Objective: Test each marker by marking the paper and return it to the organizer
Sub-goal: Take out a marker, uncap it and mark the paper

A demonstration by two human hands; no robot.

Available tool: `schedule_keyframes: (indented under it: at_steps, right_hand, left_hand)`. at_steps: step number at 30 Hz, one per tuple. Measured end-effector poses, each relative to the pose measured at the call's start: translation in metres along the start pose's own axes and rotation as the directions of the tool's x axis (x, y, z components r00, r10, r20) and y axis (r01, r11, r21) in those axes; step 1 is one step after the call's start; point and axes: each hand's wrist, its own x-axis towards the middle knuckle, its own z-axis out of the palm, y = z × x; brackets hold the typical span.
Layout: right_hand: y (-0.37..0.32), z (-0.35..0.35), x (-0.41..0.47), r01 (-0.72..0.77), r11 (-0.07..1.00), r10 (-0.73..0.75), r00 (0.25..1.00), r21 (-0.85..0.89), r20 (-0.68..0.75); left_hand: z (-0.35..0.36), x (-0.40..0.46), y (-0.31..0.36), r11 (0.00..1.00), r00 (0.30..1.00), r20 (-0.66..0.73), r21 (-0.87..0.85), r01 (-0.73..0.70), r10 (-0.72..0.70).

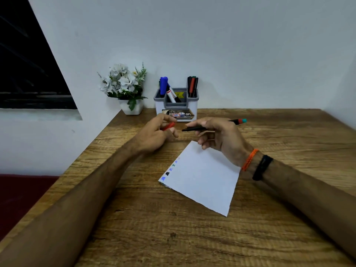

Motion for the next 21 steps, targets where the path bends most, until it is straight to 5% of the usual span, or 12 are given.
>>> schedule_keyframes:
  at_steps: [8, 21]
  right_hand:
    - [-0.001, -0.009, 0.004, 0.059, 0.998, -0.058, 0.986, -0.001, -0.157]
    - [0.008, -0.013, 0.007, 0.037, 0.999, -0.036, 0.999, 0.012, -0.038]
  left_hand:
    - [0.001, -0.003, 0.009, 0.98, 0.983, -0.043, -0.084, -0.182, 0.179]
    - [0.003, -0.004, 0.012, 0.965, 0.972, -0.006, -0.117, -0.235, 0.236]
